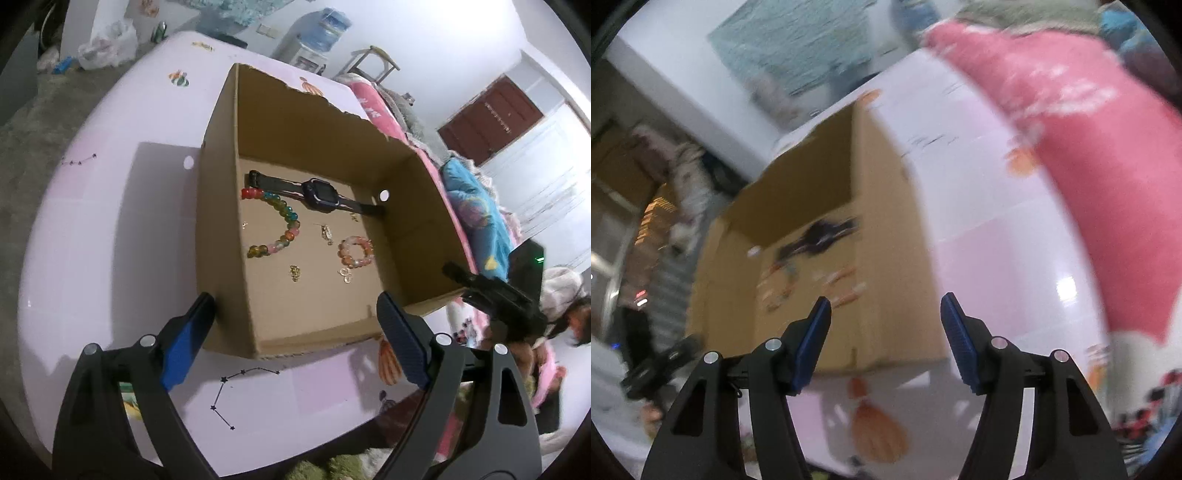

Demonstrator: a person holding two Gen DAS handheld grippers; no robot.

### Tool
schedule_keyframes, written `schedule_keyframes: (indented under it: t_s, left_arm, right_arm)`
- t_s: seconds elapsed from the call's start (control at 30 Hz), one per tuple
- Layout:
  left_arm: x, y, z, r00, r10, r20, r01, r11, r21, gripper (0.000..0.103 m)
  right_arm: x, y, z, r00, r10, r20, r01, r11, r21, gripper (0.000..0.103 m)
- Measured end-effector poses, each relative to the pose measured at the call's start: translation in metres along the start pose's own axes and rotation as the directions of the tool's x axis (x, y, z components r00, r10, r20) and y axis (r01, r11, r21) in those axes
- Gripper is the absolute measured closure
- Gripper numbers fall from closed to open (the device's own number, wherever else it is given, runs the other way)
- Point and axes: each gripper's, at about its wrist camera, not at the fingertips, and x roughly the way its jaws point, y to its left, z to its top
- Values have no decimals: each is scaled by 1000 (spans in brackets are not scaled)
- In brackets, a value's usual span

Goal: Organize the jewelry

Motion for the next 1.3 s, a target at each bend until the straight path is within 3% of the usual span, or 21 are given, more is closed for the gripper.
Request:
schedule_keyframes:
  t_s: [0.1, 0.43, 0.6, 0.67, 0.77, 0.87, 1.0, 1.13, 1.2, 1.3]
  left_arm:
    - [-1, -7, -4, 1000, 28, 7, -28, 1000, 7, 18]
    - [-18, -11, -34, 999, 32, -6, -32, 999, 11, 18]
    - [-33, -11, -47, 998, 48, 44, -49, 999, 20, 18]
    - [-50, -22, -53, 985, 117, 130, -125, 990, 61, 17]
    - [-73, -39, -63, 957, 173, 234, -204, 972, 117, 15]
    - [-87, -53, -70, 935, 197, 296, -250, 956, 151, 10]
    - [-102, -72, -79, 897, 250, 365, -322, 934, 152, 8]
    - [-104, -86, -89, 872, 307, 381, -383, 913, 142, 8]
    - [-100, -93, -92, 841, 387, 379, -455, 884, 108, 8]
    - [-96, -100, -95, 830, 430, 354, -491, 866, 99, 8]
  right_arm:
    - [-1, 13, -3, 998, -58, 3, 59, 997, -59, 39]
    - [-21, 13, -43, 997, -77, -9, 76, 996, -53, 39]
    - [-37, 15, -58, 993, -106, 41, 108, 993, -43, 39]
    - [-50, 23, -64, 983, -157, 92, 164, 984, -74, 39]
    - [-77, 41, -78, 955, -216, 204, 243, 962, -122, 29]
    - [-92, 54, -92, 942, -214, 258, 257, 955, -146, 22]
    - [-98, 72, -109, 940, -201, 274, 261, 944, -203, 14]
    - [-90, 87, -124, 951, -203, 235, 263, 928, -265, 12]
    - [-88, 91, -131, 953, -210, 220, 267, 923, -276, 11]
    - [-89, 95, -134, 945, -227, 235, 288, 919, -269, 8]
